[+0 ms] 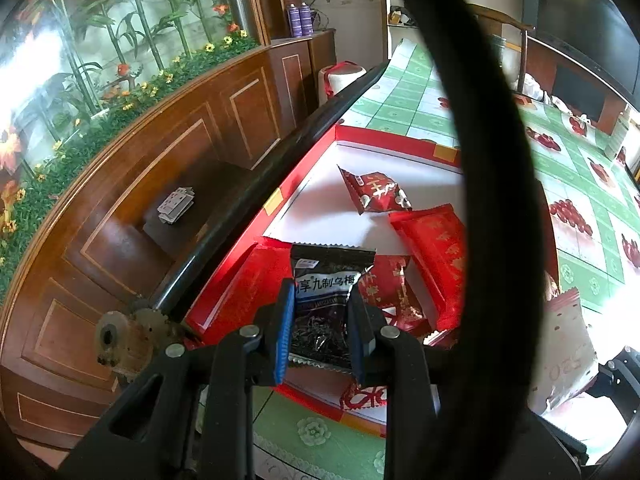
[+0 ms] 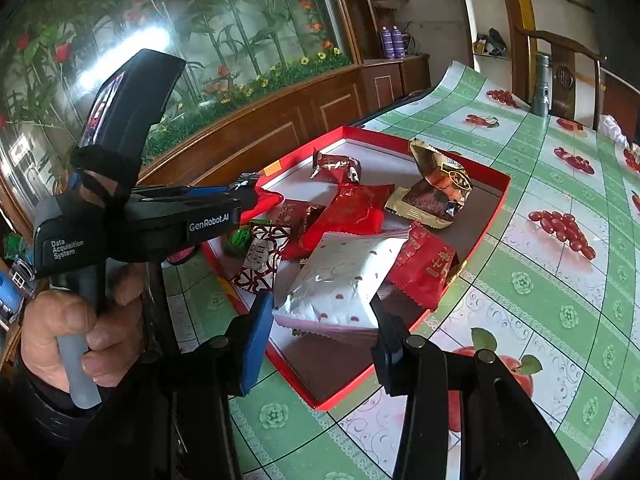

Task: Organize snacks
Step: 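Lower both packets into the box and open both tools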

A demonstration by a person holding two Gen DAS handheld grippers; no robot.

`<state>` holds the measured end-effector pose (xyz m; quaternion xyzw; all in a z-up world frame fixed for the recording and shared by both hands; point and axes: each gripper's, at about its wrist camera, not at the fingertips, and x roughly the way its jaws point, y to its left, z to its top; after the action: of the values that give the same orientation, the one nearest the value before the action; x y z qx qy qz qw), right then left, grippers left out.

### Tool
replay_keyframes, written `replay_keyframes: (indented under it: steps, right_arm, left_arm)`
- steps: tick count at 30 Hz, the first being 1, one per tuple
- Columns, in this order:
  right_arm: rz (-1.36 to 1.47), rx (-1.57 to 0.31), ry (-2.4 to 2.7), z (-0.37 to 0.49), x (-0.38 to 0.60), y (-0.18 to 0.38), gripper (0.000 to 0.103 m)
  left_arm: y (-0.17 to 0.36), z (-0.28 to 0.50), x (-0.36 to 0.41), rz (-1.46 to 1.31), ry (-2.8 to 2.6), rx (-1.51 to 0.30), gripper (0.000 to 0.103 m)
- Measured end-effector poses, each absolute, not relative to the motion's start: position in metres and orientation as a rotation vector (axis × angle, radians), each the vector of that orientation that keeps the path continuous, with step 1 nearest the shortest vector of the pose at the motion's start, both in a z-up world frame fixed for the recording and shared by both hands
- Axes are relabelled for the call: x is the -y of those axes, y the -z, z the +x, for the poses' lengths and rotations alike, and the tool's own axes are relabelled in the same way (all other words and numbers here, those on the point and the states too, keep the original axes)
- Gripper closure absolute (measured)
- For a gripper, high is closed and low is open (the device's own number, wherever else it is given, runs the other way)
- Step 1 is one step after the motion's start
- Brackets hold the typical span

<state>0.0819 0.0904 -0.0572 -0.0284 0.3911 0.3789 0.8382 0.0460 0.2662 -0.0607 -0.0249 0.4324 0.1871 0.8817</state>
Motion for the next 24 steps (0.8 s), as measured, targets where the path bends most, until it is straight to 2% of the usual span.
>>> replay_keyframes:
  steps: [17, 18, 20, 22, 24]
  right_arm:
    - [-0.077, -0.854, -0.794, 0.097, -0.105, 0.07, 0.059]
    - [-0.077, -0.859, -0.794, 0.097, -0.105, 0.07, 0.058]
    - [-0.076, -0.872, -0.794, 0.098, -0.105, 0.071, 0.057]
    - [-0.073, -0.87, -0.791, 0.096, -0.102, 0.07, 0.057]
    - [-0.068, -0.866, -0.783, 0.096, -0.099, 0.069, 0.055]
  left_arm:
    - [0.07, 0.068, -0.272, -0.033, -0.41, -0.909, 0.077]
    - [0.072, 0.07, -0.272, -0.032, -0.409, -0.918, 0.076]
    - [0.075, 0.073, -0.273, -0.045, -0.404, -0.932, 0.065]
    - [0.073, 0.072, -0.273, -0.048, -0.408, -0.925, 0.048]
    - [0.07, 0.07, -0.271, -0.042, -0.413, -0.913, 0.046]
